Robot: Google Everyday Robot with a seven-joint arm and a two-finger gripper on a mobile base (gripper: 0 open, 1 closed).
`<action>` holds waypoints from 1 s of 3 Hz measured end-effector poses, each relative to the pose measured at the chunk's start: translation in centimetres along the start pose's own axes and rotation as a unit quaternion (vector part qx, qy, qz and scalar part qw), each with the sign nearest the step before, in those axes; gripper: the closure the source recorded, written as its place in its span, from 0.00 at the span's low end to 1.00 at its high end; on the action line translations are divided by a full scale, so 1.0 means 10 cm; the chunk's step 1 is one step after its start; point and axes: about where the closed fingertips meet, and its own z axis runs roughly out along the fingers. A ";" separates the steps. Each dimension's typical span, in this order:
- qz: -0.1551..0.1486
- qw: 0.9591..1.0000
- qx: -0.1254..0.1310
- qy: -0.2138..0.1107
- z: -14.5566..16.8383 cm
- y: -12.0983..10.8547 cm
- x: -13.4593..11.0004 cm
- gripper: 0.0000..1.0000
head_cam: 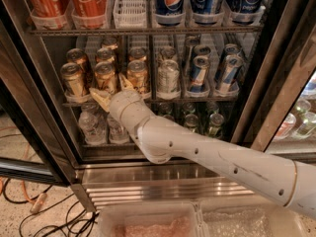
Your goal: Pick orange can from middle shelf of fridge
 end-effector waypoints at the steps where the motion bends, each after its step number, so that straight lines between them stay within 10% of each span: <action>1: 0.004 1.000 0.007 -0.005 0.05 -0.05 0.01 0.41; 3: 0.005 1.000 0.013 -0.010 0.09 -0.09 0.00 0.83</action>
Offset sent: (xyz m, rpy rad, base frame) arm 0.0197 -0.0073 0.0017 0.0294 -0.0228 -0.0378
